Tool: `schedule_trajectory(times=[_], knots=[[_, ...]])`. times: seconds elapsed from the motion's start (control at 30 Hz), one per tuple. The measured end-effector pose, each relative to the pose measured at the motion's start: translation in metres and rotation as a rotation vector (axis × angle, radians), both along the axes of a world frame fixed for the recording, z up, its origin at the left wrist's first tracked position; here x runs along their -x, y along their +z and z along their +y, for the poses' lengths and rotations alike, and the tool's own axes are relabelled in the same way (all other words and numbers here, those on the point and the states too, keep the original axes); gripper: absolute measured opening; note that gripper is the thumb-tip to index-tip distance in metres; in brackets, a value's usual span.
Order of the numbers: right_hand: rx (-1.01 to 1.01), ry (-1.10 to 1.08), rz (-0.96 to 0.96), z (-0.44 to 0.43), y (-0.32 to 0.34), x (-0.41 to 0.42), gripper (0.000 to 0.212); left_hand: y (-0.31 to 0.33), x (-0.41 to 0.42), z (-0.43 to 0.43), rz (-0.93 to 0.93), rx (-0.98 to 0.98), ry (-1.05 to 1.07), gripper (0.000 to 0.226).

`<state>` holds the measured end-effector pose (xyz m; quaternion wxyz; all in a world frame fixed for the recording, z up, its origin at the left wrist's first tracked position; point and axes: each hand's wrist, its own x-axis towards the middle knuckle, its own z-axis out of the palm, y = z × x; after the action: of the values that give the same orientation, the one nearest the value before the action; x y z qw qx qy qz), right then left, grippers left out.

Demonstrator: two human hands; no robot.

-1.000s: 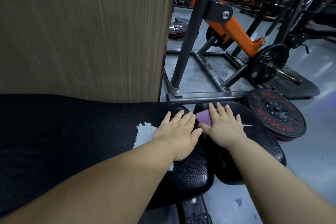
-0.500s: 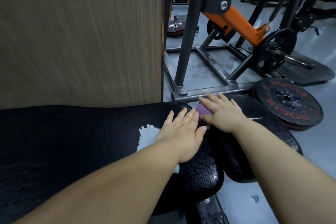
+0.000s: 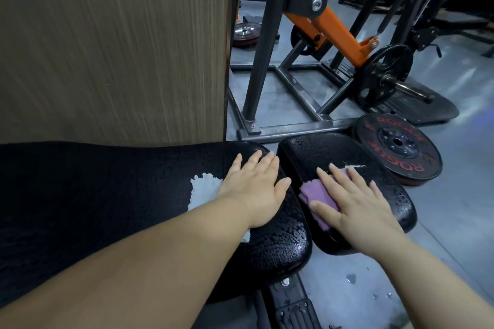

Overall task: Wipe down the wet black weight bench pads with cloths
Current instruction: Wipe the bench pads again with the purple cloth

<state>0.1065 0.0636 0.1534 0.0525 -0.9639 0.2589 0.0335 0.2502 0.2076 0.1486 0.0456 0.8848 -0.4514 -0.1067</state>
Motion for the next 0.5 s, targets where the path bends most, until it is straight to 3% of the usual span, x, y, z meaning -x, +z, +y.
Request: schedule_trajectory(times=[0.1,0.5], knots=[[-0.002,-0.013,0.015,-0.015,0.0,-0.029,0.073,0.0,0.001,-0.001,-0.009,-0.01,0.002,0.061],[-0.054,-0.098,0.031,-0.056,0.001,-0.129,0.072,0.0,0.002,-0.001,-0.03,-0.021,0.009,0.061]])
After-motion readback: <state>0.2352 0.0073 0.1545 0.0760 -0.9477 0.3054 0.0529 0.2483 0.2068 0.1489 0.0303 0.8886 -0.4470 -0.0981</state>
